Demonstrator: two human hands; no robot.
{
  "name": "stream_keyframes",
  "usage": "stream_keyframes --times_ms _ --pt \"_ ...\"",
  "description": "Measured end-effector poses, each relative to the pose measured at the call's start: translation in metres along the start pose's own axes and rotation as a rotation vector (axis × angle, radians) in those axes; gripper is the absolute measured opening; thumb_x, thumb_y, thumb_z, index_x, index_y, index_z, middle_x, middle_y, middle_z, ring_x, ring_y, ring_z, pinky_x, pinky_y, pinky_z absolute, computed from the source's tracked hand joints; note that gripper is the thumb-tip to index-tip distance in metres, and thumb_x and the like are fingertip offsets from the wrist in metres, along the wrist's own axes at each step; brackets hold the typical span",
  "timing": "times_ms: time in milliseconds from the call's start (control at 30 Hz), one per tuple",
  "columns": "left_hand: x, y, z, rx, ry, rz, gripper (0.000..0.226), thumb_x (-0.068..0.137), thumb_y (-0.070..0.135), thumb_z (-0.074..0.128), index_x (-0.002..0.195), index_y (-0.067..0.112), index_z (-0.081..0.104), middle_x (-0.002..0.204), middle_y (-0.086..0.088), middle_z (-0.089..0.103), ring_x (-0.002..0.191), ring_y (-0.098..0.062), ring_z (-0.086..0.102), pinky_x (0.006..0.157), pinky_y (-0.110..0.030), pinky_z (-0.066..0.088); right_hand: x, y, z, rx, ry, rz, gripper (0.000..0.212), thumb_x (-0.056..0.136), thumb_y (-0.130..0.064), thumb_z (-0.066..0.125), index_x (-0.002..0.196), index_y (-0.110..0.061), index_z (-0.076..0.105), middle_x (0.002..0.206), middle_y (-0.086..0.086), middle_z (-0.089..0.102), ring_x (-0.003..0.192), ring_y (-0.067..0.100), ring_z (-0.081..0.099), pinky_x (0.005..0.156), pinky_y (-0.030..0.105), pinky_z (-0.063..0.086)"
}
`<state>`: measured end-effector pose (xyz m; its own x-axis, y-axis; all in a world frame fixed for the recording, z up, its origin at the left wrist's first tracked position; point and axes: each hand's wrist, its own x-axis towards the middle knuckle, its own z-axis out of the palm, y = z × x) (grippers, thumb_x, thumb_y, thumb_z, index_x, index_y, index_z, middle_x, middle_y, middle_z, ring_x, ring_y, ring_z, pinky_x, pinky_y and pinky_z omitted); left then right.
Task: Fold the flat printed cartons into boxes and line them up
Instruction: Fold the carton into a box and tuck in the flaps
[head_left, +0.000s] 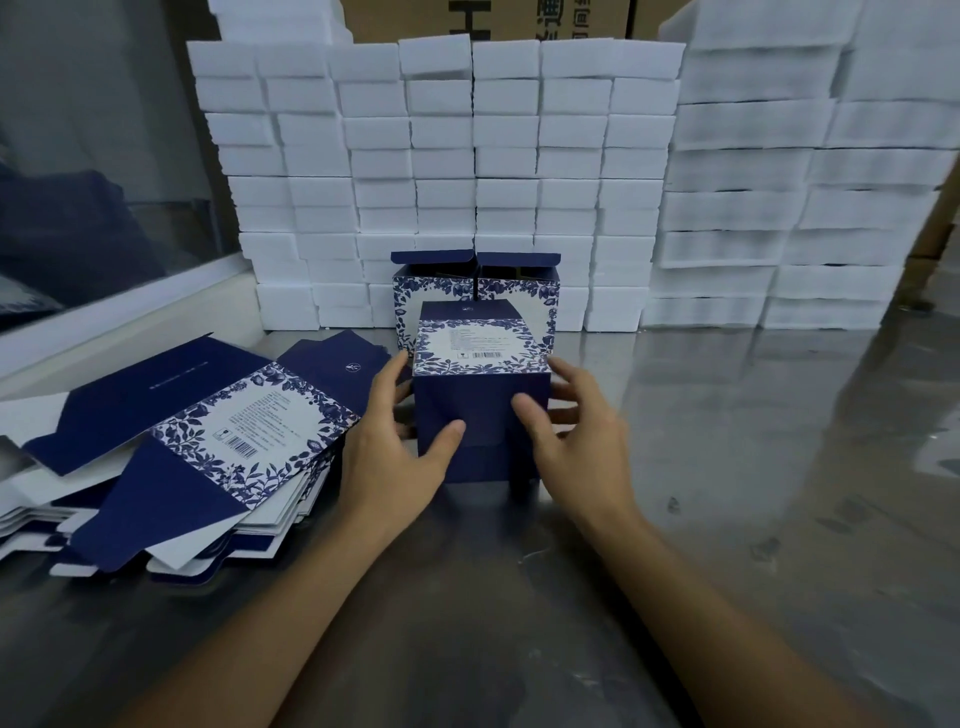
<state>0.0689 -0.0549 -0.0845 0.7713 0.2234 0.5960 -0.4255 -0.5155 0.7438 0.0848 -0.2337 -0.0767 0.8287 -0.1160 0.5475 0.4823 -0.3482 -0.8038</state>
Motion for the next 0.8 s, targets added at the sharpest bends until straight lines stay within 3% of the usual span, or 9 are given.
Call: stream_keyframes --times_ms 67,133,200,267,400,500,600,733,800 --pt "-0.001 -0.004 0.001 0.031 -0.039 -0.034 0.083 0.076 0.023 0.082 0.142 0.042 0.036 0.101 0.044 0.057 0.088 0.008 0.064 0.073 -0.011 0.052 -0.002 0.003 0.001 -0.052 -0.084 0.031 0.044 0.087 -0.032 0.077 0.127 -0.032 0.058 0.108 -0.022 0.064 0.095 0.001 0.065 0.080 0.028 0.058" --pt "-0.002 -0.006 0.002 0.066 -0.030 -0.055 0.085 0.075 0.022 0.083 0.143 0.042 0.035 0.107 0.028 0.060 0.089 -0.007 0.067 0.079 -0.023 0.054 -0.003 0.005 0.003 -0.100 -0.120 0.067 0.043 0.082 -0.033 0.082 0.112 -0.045 0.055 0.099 -0.032 0.060 0.086 -0.007 0.064 0.073 0.022 0.056" --pt "-0.002 -0.007 0.001 0.111 -0.007 -0.046 0.091 0.072 0.022 0.084 0.144 0.043 0.031 0.111 0.013 0.064 0.092 -0.018 0.066 0.083 -0.028 0.052 -0.004 0.006 0.004 -0.134 -0.104 0.080 0.041 0.078 -0.034 0.085 0.098 -0.048 0.051 0.092 -0.034 0.059 0.080 -0.011 0.062 0.066 0.019 0.052" --pt "-0.002 -0.004 -0.001 0.125 0.013 -0.034 0.095 0.071 0.023 0.084 0.145 0.044 0.027 0.120 0.004 0.065 0.103 -0.021 0.065 0.090 -0.037 0.053 -0.005 0.004 0.005 -0.178 -0.060 0.052 0.038 0.076 -0.038 0.085 0.097 -0.044 0.054 0.090 -0.028 0.062 0.075 -0.003 0.063 0.066 0.024 0.053" --pt "-0.003 0.003 -0.001 0.200 0.122 0.043 0.083 0.072 0.031 0.083 0.139 0.036 0.034 0.121 0.007 0.064 0.108 -0.024 0.063 0.086 -0.041 0.052 -0.008 -0.003 0.009 -0.249 0.018 0.022 0.041 0.075 -0.046 0.083 0.097 -0.024 0.056 0.089 -0.012 0.065 0.078 0.012 0.064 0.070 0.038 0.055" --pt "-0.003 0.005 -0.001 0.211 0.144 0.069 0.077 0.072 0.034 0.083 0.134 0.034 0.036 0.112 0.007 0.064 0.101 -0.024 0.064 0.078 -0.041 0.053 -0.008 -0.004 0.010 -0.272 0.032 0.029 0.042 0.075 -0.046 0.082 0.092 -0.022 0.052 0.085 -0.009 0.065 0.078 0.013 0.063 0.069 0.038 0.054" --pt "-0.005 0.004 -0.001 0.206 0.111 0.090 0.084 0.074 0.032 0.082 0.140 0.038 0.032 0.124 0.007 0.062 0.109 -0.019 0.061 0.084 -0.037 0.051 -0.008 -0.001 0.009 -0.255 -0.003 0.044 0.044 0.074 -0.051 0.081 0.095 -0.025 0.051 0.092 -0.011 0.064 0.083 0.009 0.063 0.070 0.034 0.053" --pt "-0.006 0.007 -0.002 0.174 0.037 0.115 0.086 0.076 0.027 0.082 0.145 0.038 0.033 0.126 0.004 0.058 0.109 -0.014 0.056 0.088 -0.031 0.046 -0.013 -0.006 0.010 -0.120 0.039 0.067 0.051 0.076 -0.079 0.052 0.090 -0.030 0.050 0.089 -0.011 0.062 0.079 0.007 0.061 0.072 0.037 0.053" --pt "-0.006 0.010 -0.002 0.162 0.042 0.141 0.083 0.075 0.026 0.082 0.143 0.036 0.035 0.129 0.008 0.056 0.110 -0.009 0.054 0.089 -0.028 0.044 -0.013 -0.011 0.010 -0.099 0.125 0.043 0.051 0.081 -0.082 0.036 0.080 -0.031 0.044 0.080 -0.010 0.057 0.073 0.006 0.056 0.068 0.035 0.046"
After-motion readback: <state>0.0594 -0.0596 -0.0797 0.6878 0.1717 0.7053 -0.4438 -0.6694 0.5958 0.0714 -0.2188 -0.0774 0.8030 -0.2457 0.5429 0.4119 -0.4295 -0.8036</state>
